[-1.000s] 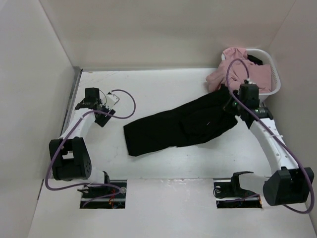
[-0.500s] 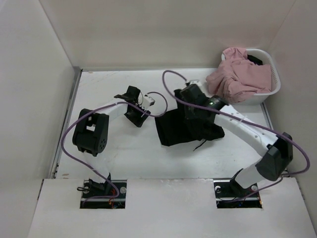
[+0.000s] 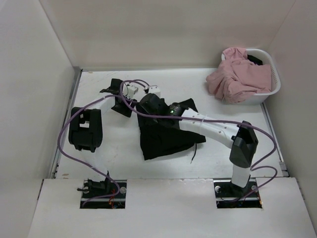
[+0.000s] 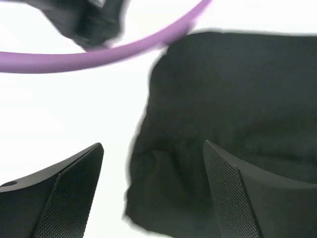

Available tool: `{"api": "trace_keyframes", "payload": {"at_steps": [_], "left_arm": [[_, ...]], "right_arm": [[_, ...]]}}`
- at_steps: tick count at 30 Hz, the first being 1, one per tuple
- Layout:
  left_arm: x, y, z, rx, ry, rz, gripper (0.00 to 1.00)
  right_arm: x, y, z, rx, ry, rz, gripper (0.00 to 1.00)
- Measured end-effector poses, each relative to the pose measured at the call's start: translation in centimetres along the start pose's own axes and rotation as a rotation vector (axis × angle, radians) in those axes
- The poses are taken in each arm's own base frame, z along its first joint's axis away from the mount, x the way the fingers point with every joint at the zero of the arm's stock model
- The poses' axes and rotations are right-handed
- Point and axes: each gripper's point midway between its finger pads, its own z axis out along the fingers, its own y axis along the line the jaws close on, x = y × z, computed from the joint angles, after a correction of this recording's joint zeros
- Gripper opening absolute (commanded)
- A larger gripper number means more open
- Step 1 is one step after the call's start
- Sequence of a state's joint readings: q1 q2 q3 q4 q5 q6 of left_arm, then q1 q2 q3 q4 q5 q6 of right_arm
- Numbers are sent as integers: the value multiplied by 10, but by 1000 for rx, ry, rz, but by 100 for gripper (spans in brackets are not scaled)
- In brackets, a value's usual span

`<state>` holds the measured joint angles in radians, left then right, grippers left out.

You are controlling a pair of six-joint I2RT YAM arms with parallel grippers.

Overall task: Fold and stack the trousers
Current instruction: Fold the trousers

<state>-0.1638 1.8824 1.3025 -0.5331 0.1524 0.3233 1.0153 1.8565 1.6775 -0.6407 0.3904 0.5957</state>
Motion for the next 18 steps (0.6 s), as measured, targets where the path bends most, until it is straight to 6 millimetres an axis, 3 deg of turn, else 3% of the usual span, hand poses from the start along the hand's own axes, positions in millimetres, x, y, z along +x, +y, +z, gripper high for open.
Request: {"api": "trace_keyframes", "payload": {"at_steps": [3, 5, 8, 10, 12, 13, 14, 16, 18], "left_arm": [[3, 11, -2, -18, 2, -23, 59], [3, 17, -5, -30, -5, -32, 59], [-6, 20, -22, -50, -42, -29, 63], [-24, 12, -48, -58, -112, 5, 66], [-50, -15, -81, -38, -216, 78, 66], [-64, -38, -99, -9, -274, 135, 65], [-74, -67, -116, 35, -328, 200, 64], [-79, -126, -137, 150, -398, 327, 64], [-63, -177, -140, 265, -398, 436, 63]], "right_arm": [[-19, 20, -9, -112, -78, 37, 83], [-21, 14, -28, -164, -125, 62, 80], [-20, -24, -66, -188, -187, 144, 74], [-26, -68, -86, -161, -245, 249, 80], [-32, -125, -92, -83, -299, 384, 87], [-30, -150, -89, -40, -310, 439, 90], [-23, -177, -83, 11, -311, 494, 100], [5, -213, -65, 84, -263, 568, 100], [47, -234, -46, 130, -168, 616, 100]]}}
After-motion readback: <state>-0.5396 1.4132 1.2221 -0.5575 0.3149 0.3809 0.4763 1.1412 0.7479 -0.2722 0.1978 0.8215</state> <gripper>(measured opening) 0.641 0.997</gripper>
